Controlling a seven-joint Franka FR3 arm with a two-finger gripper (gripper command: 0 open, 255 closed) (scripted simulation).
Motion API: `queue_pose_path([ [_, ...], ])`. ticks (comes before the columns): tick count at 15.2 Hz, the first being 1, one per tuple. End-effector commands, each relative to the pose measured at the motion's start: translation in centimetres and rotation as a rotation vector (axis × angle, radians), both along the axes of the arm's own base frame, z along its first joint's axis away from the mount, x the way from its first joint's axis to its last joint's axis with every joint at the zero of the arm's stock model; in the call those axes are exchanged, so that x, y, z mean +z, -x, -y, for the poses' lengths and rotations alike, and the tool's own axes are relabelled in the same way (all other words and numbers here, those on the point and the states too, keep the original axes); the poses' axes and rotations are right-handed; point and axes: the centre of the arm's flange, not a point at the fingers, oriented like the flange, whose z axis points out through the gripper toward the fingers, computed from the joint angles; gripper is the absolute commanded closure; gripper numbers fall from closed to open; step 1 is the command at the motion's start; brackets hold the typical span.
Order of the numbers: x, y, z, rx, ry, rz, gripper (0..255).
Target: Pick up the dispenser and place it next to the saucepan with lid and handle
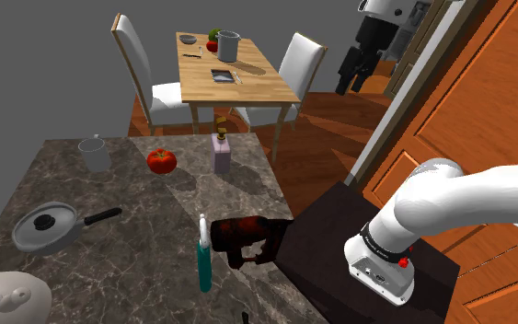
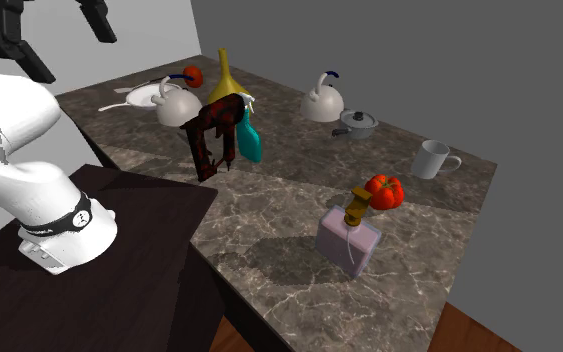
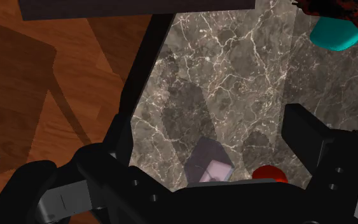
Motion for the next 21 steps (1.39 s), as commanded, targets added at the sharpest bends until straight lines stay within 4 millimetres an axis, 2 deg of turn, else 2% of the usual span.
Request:
queue_pose_path([
  [1,0.0,0.0,0.0,0.0,0.0,0.0,0],
  [11,-7.2,-11.0,-4.8,-0.119,0.02,-0.071,0],
  [21,-15.2,-21.9,-8.0,-0.238,0.041,-0.142,0],
])
